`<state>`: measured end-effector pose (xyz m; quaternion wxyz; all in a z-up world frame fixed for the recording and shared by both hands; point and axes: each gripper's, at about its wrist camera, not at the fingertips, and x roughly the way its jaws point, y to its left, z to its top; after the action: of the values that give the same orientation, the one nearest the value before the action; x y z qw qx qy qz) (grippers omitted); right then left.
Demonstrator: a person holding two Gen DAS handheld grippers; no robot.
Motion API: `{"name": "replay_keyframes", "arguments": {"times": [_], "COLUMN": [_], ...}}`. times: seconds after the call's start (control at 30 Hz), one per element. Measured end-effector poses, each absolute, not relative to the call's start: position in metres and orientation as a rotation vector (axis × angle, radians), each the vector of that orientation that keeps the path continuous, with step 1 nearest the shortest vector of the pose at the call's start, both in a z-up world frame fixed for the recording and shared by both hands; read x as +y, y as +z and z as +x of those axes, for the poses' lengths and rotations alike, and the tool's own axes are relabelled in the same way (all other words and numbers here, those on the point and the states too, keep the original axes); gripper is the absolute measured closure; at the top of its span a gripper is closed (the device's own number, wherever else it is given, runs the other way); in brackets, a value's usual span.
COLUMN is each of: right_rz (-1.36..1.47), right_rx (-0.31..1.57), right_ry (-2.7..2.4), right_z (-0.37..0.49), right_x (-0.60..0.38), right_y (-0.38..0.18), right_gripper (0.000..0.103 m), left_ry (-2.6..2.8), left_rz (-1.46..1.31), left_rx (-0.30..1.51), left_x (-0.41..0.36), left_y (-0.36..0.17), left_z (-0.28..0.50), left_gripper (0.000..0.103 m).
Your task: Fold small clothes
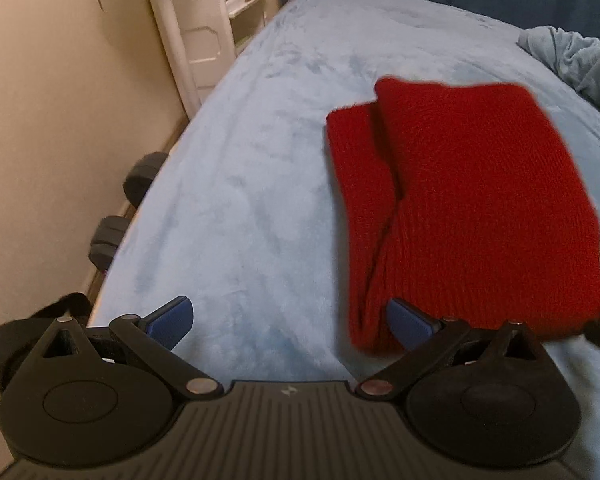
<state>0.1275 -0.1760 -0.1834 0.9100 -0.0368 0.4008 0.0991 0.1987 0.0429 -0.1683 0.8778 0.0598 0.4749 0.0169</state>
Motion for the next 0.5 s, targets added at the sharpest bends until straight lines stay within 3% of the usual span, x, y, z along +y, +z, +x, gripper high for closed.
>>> {"name": "replay_keyframes", "arguments": {"times": [0.1,0.27,0.5], "right_rz": [0.0,0.043,0.09], "right_rx": [0.762,0.712,0.664], "right_ry": [0.173,0.081,-0.016], "right_z": [0.113,0.073,0.019], "right_x": [-0.184,-0.191,-0.204], "right_y": [-0.148,-0.091,-0.068], "right_gripper": [0.062,0.034,0.03], "left_ry": [0.043,0.067,0.053], "left_rz": [0.134,0.131,0.127], "left_rx": [0.973,1.004,0.979], "left_x": [0.039,0.026,0.015], "left_y": [-0.131,-0.091,-0.063], "left_z": [0.177,0.131,0.074], "left_gripper": [0.0,0.0,0.0]}}
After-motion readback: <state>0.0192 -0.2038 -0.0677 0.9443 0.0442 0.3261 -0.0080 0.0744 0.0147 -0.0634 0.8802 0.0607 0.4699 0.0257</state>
